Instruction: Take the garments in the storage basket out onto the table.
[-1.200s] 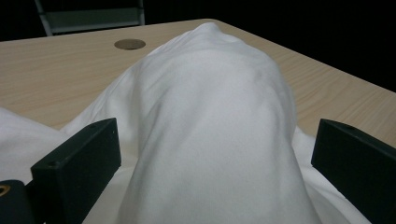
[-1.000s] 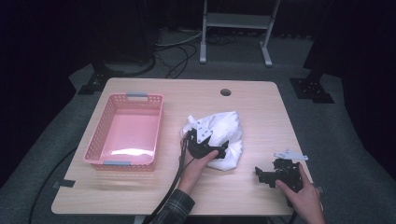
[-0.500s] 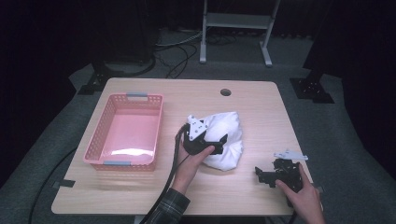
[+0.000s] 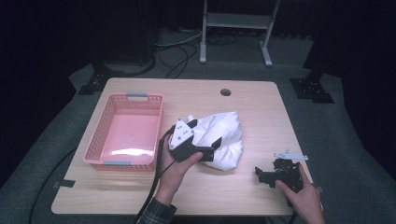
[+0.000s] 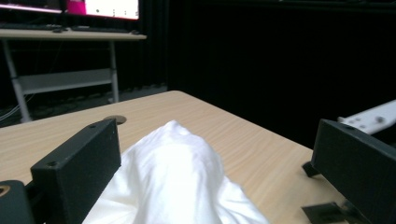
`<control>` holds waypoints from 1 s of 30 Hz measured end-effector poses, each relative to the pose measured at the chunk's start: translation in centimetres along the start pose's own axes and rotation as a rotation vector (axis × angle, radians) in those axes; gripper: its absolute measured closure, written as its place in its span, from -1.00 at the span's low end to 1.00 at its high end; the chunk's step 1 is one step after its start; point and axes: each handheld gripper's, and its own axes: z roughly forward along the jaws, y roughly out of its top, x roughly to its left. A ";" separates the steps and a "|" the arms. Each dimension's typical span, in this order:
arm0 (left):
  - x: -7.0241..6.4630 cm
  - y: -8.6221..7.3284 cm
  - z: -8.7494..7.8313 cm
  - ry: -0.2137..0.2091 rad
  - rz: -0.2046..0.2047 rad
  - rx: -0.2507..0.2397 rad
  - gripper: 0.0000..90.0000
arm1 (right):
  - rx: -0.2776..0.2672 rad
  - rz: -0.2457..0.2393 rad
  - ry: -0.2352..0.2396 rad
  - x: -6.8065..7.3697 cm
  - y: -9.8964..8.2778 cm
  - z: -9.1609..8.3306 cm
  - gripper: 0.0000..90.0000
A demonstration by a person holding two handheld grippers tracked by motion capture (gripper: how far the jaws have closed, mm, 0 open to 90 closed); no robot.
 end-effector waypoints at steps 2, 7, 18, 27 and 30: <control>0.0 -0.4 -0.6 -0.009 0.000 -0.002 -0.99 | 0.000 0.000 0.000 0.0 0.0 0.0 -1.00; 0.1 -1.2 -1.5 -0.012 0.002 -0.001 -0.99 | 0.000 0.000 0.000 0.0 0.0 0.0 -1.00; 0.7 -4.4 -1.9 -0.020 0.013 -0.006 -0.99 | 0.000 0.000 0.000 0.0 0.0 0.0 -1.00; 0.9 -6.5 -1.7 -0.010 0.015 -0.002 -0.99 | 0.000 0.000 0.000 0.0 0.0 0.0 -1.00; 0.9 -7.1 -1.7 -0.008 0.022 0.002 -0.99 | 0.000 0.000 0.000 0.0 0.0 0.0 -1.00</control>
